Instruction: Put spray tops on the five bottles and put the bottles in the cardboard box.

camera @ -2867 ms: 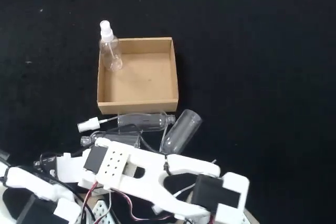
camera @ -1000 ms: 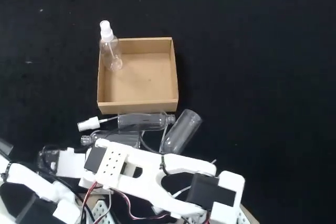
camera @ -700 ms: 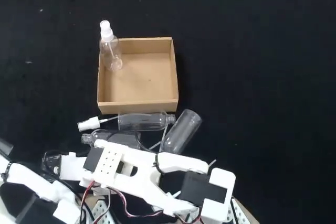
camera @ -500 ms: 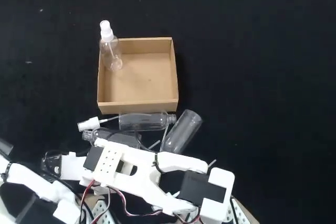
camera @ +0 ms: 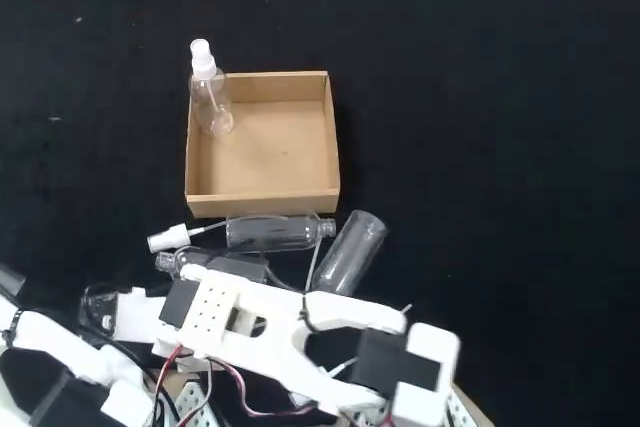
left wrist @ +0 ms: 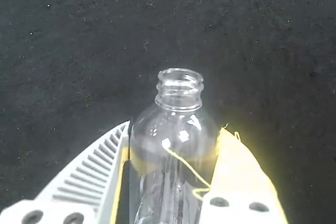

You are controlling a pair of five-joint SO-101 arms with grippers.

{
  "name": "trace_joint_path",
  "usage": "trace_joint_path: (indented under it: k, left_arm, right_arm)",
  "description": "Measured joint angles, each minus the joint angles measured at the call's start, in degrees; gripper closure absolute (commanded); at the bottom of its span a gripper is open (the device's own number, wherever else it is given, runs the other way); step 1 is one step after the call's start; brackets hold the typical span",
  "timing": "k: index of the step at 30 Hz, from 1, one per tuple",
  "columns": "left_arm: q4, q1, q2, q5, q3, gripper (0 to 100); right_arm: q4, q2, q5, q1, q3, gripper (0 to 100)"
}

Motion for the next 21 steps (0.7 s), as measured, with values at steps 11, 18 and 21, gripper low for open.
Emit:
trace_joint_path:
  k: [11,18,21]
  left_arm:
    - [0.0,0.0,0.0,0.0,0.0,96]
    - [0.0,3.3,0.0,0.0,0.0,96]
    - [0.0,4.9,0.0,0.0,0.0,96]
  right_arm:
    - [7.5,-22.2,-10.3,11.5,0.0,93.2]
    - [9.5,-41.5,-14.5,14.1,-2.0,93.4]
    - [9.5,-47.9,-14.5,14.2,-2.0,93.4]
